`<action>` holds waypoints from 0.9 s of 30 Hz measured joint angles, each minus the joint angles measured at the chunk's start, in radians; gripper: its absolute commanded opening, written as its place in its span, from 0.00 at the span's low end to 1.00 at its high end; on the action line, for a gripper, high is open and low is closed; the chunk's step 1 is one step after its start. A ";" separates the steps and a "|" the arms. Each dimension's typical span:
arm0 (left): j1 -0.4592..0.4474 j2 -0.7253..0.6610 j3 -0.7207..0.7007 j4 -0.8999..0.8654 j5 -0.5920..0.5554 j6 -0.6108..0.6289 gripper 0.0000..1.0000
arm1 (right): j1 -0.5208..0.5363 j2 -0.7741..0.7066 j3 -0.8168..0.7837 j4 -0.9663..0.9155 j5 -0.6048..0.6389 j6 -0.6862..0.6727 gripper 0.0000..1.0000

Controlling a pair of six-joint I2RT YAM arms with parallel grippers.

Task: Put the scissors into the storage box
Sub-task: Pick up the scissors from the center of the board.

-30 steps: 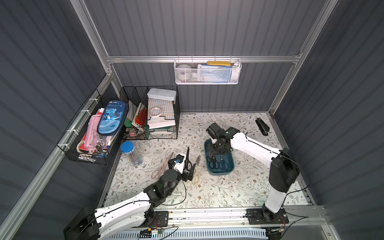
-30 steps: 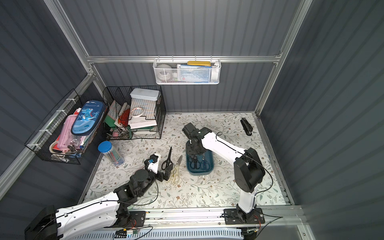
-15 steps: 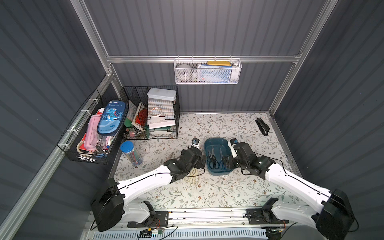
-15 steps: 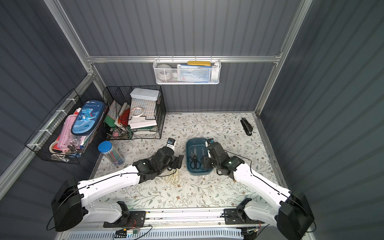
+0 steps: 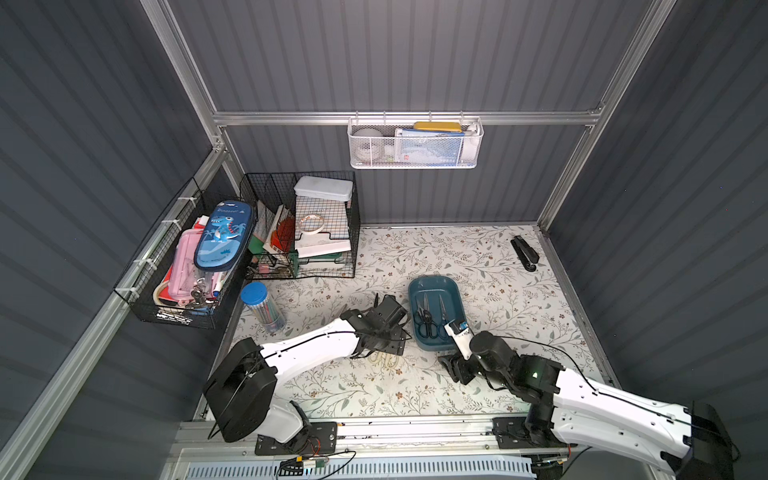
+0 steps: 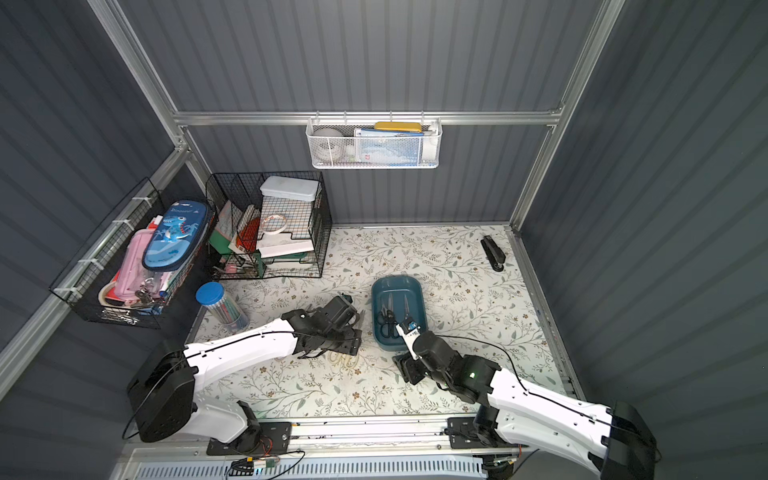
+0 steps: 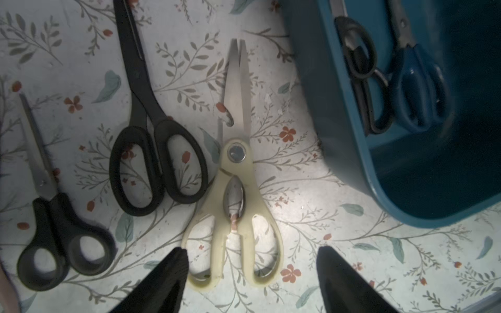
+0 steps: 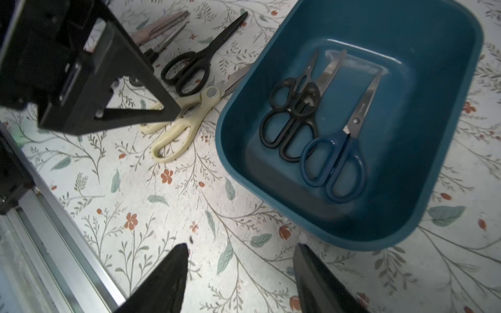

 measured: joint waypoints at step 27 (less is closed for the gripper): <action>0.002 0.231 0.040 0.003 -0.006 0.057 0.48 | 0.047 -0.090 -0.078 0.069 0.110 -0.039 0.67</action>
